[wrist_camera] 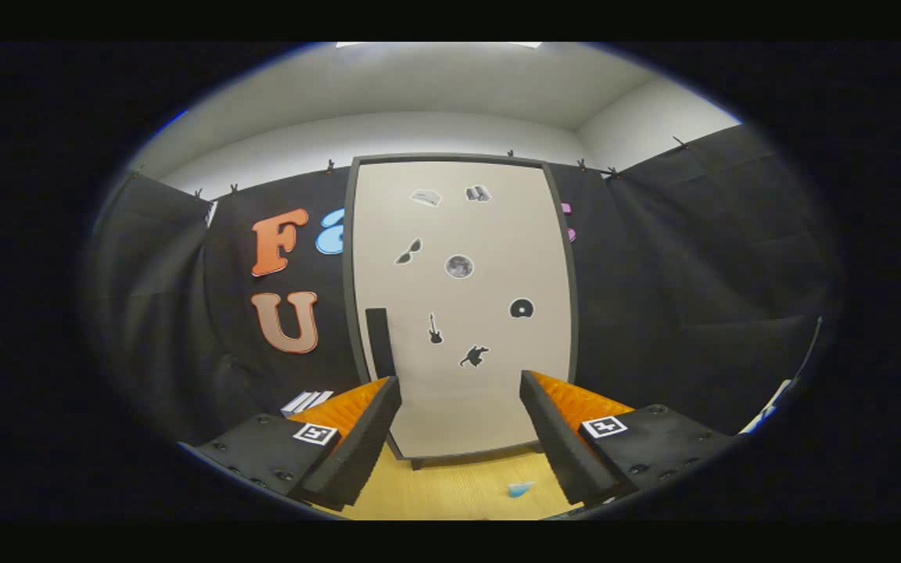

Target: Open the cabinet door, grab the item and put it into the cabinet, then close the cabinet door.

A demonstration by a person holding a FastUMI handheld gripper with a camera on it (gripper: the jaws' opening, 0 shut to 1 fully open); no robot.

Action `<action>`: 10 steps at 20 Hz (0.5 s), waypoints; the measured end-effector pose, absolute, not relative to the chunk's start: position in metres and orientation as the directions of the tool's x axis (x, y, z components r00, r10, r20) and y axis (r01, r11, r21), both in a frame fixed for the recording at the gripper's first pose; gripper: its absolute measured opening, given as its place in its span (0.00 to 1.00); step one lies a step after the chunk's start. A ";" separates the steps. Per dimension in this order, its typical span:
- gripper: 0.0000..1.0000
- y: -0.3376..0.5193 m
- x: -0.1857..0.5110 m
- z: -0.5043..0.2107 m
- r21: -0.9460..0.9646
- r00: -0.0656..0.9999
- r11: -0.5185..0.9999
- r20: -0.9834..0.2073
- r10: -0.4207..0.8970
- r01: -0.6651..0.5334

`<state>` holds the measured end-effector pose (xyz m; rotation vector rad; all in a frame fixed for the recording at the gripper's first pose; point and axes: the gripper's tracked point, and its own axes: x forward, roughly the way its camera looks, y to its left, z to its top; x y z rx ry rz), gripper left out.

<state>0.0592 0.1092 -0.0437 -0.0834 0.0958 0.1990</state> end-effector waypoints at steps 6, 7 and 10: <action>0.98 0.157 0.118 -0.057 -0.084 0.962 0.963 -0.125 0.244 -0.256; 0.98 0.163 0.128 -0.065 -0.083 0.958 0.961 -0.144 0.249 -0.262; 0.98 0.179 0.159 -0.075 -0.088 0.950 0.957 -0.173 0.260 -0.277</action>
